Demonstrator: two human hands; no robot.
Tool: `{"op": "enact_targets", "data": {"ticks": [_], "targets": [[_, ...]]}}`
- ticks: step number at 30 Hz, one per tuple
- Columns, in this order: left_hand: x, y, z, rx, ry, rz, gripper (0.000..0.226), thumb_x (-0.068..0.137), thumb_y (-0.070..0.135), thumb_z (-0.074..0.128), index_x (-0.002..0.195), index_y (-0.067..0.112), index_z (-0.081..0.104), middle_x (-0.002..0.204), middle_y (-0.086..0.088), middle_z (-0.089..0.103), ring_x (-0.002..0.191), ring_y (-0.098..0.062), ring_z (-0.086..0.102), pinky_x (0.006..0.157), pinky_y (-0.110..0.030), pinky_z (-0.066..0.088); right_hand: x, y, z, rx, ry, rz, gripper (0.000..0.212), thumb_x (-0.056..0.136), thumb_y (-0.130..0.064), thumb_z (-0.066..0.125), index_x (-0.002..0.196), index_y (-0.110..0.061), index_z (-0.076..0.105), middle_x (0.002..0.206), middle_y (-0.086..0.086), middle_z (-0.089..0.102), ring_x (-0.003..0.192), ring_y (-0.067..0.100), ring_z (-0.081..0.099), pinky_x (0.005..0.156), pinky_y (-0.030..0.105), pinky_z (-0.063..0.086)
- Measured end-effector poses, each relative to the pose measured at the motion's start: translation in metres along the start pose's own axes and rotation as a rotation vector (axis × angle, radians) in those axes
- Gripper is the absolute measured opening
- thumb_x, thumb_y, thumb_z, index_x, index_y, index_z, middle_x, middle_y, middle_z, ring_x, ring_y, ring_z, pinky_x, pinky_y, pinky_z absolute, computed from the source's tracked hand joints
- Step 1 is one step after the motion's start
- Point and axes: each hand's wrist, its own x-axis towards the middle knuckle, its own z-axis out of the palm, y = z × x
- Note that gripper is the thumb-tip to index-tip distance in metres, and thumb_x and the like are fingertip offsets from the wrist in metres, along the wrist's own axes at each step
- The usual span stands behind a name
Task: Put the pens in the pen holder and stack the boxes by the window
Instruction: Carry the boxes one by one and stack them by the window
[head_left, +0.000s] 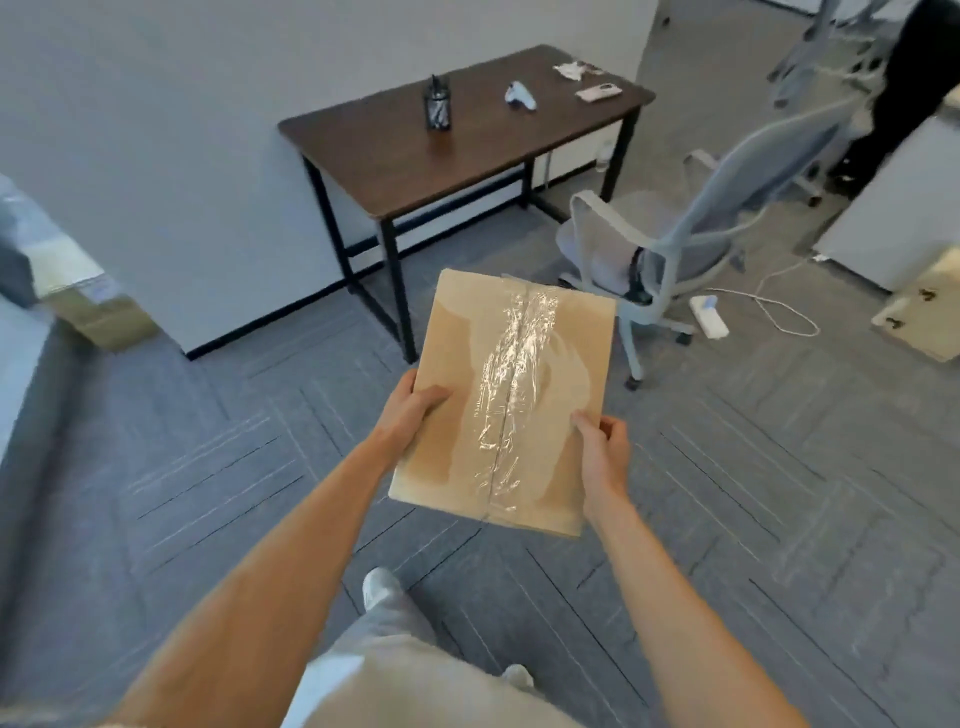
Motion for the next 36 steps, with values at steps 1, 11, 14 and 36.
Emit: {"op": "enact_targets", "data": {"ticks": [1,11,14,36], "targets": [[0.000,-0.006,-0.020,-0.040,0.060,-0.010,0.041,0.090,0.026,0.060,0.129,0.021,0.048,0.112,-0.007,0.067,0.089,-0.023,0.067,0.068,-0.034,0.052,0.002,-0.002,0.021,-0.035,-0.058,0.000,0.032,0.093,-0.028,0.063,0.115,-0.010,0.049,0.096,0.001,0.060,0.078,0.013,0.055,0.063,0.029,0.041],[-0.010,-0.061,-0.238,-0.376,0.467,-0.026,0.050,0.086,0.026,0.067,0.132,0.022,0.049,0.116,-0.005,0.067,0.097,-0.026,0.067,0.073,-0.039,0.054,-0.028,0.012,0.273,-0.326,-0.487,-0.067,0.031,0.091,-0.026,0.067,0.113,-0.013,0.048,0.095,0.001,0.060,0.078,0.015,0.057,0.061,0.030,0.042],[-0.014,-0.070,-0.309,-0.420,0.553,-0.024,0.066,0.074,0.027,0.081,0.130,0.021,0.047,0.114,-0.001,0.066,0.095,-0.021,0.067,0.068,-0.033,0.052,-0.050,0.022,0.360,-0.421,-0.599,-0.105,0.037,0.089,-0.026,0.068,0.117,-0.013,0.047,0.102,0.003,0.060,0.084,0.015,0.057,0.064,0.030,0.044],[0.057,-0.085,-0.704,-0.444,0.917,-0.131,0.078,0.070,0.024,0.087,0.135,0.020,0.043,0.118,0.001,0.062,0.100,-0.016,0.063,0.078,-0.034,0.054,-0.133,0.094,0.820,-0.705,-0.839,-0.141,0.043,0.070,-0.040,0.075,0.100,-0.023,0.050,0.102,0.001,0.065,0.091,0.022,0.064,0.085,0.045,0.056]]}}
